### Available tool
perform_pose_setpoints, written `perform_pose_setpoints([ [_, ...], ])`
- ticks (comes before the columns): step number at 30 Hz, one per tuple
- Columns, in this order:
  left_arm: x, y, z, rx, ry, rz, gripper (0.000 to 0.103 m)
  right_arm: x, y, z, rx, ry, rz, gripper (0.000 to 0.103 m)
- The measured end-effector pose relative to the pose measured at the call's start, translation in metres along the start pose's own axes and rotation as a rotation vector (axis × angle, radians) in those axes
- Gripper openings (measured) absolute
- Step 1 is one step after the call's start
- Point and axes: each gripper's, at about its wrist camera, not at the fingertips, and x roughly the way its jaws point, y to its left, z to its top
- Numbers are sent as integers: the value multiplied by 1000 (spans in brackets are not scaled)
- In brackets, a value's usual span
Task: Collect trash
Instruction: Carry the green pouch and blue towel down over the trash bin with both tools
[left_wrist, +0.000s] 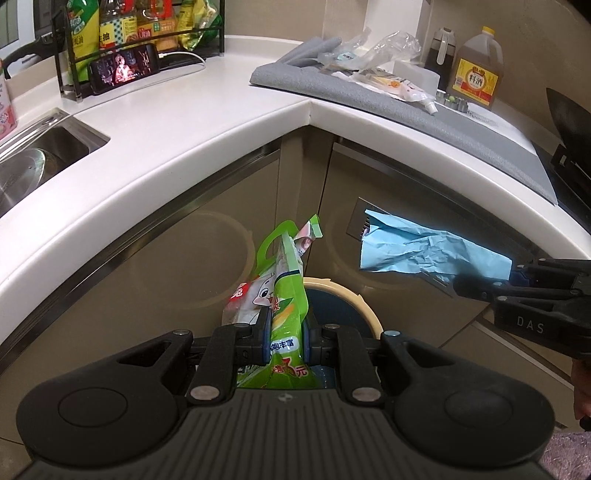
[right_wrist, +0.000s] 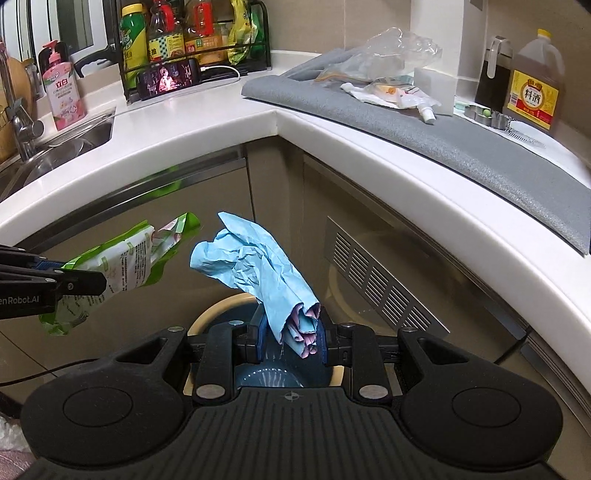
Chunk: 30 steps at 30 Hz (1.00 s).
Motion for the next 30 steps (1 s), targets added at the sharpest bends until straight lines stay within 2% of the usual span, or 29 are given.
perform_pose_setpoints([
  [30,9,-1,2,11,12,8,17,14,-1,2,-6,33,-15,28],
])
